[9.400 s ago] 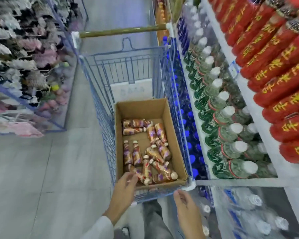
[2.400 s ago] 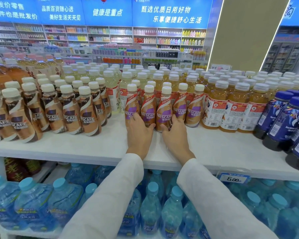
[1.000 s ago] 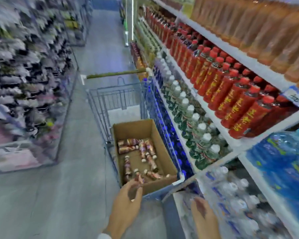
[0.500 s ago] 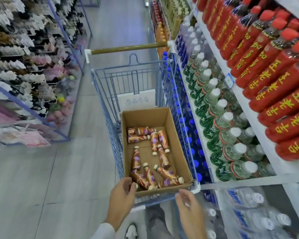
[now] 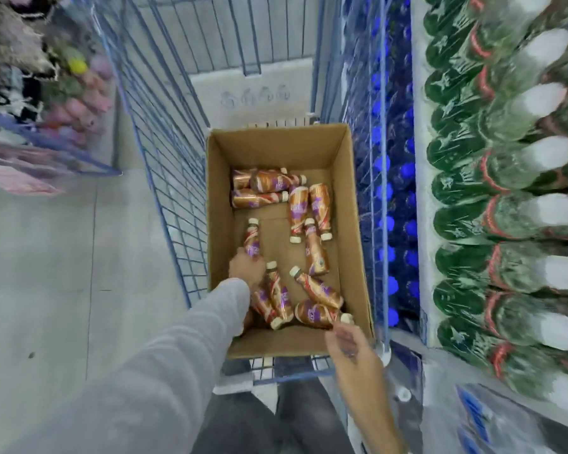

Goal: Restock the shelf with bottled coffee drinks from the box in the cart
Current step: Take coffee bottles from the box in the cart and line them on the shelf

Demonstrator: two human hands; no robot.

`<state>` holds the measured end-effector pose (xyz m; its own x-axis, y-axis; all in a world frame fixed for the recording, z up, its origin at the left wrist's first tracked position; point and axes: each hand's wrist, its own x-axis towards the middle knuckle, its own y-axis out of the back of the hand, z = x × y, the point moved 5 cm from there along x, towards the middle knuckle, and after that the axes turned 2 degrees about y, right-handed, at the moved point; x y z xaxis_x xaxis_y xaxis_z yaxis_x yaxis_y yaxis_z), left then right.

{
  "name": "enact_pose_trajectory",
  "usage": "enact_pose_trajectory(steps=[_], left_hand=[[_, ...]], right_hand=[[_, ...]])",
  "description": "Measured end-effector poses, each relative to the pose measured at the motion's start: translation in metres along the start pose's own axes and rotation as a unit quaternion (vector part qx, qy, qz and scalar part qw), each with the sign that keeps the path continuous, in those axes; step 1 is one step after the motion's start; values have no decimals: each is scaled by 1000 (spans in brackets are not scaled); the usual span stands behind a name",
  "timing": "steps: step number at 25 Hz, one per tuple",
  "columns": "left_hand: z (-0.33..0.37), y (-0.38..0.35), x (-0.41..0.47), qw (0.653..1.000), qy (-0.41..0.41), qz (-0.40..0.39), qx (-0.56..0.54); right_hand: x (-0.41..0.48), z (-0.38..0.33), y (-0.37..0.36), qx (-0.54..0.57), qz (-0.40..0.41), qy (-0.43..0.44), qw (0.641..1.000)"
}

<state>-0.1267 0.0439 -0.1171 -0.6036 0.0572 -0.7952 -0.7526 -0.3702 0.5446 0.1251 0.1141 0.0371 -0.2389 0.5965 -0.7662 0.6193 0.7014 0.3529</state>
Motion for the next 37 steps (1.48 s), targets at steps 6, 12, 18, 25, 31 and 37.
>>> enact_pose_trajectory(steps=[6,12,18,25,31,37], left_hand=[[-18,-43,84,997,54,0,57],[-16,-33,78,1000,-4,7,29],[-8,41,-24,987,-88,5,-131],[-67,80,-118,974,-19,43,-221],[-96,81,-145,971,21,65,-231],[-64,107,-177,966,-60,60,-244]], right_hand=[[22,21,-25,41,-33,-59,997],[47,11,-42,-24,-59,-56,996],[112,3,-75,-142,-112,-32,983],[187,47,-169,-222,-161,-111,955],[191,53,-174,-227,-99,-122,961],[115,-17,-110,-23,-90,-3,996]])
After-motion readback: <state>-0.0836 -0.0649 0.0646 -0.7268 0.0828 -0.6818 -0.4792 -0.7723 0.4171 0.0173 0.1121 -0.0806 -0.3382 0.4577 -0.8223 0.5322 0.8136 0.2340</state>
